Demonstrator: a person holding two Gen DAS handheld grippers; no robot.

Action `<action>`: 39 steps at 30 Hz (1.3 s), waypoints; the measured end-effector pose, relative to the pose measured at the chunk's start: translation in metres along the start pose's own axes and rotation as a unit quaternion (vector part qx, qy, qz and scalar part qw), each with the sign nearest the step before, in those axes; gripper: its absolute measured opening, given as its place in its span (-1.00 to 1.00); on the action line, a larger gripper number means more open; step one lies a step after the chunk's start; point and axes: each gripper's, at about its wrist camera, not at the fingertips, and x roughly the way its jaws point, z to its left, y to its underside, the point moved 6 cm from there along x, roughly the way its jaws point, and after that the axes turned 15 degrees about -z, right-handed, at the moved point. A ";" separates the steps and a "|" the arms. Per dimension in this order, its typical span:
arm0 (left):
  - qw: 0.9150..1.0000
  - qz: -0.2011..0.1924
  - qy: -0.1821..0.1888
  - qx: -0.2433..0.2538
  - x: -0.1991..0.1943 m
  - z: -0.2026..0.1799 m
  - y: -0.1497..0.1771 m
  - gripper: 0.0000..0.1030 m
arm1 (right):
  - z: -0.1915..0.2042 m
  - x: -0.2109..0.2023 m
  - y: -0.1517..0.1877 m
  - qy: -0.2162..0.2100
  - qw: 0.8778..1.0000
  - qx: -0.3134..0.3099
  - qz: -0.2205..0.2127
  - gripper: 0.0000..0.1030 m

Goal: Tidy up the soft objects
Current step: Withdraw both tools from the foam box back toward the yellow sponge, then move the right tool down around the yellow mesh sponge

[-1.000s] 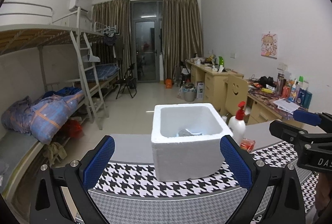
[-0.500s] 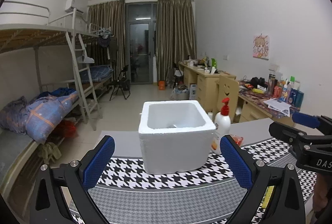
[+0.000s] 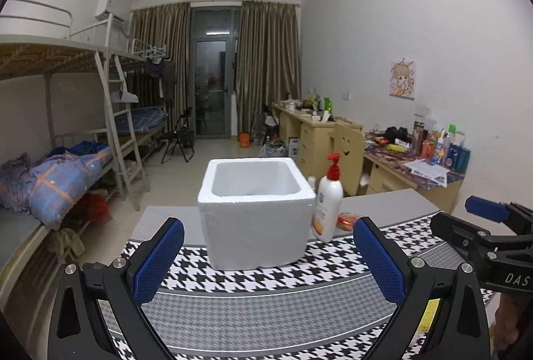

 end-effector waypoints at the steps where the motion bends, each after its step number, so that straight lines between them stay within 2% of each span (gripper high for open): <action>1: 1.000 -0.002 0.004 -0.001 -0.003 -0.002 -0.001 0.98 | -0.001 -0.004 0.000 0.000 1.000 0.002 -0.002 0.76; 9: 1.000 -0.015 0.023 0.000 -0.017 -0.017 -0.004 0.98 | -0.005 -0.033 -0.004 0.021 0.999 -0.015 -0.027 0.76; 25: 0.997 -0.029 0.070 0.009 -0.034 -0.058 0.019 0.98 | -0.042 -0.055 0.030 0.078 0.997 -0.001 -0.023 0.77; 39: 0.994 -0.001 0.110 -0.004 -0.028 -0.081 0.044 0.98 | -0.070 -0.061 0.051 0.103 0.994 0.025 -0.009 0.77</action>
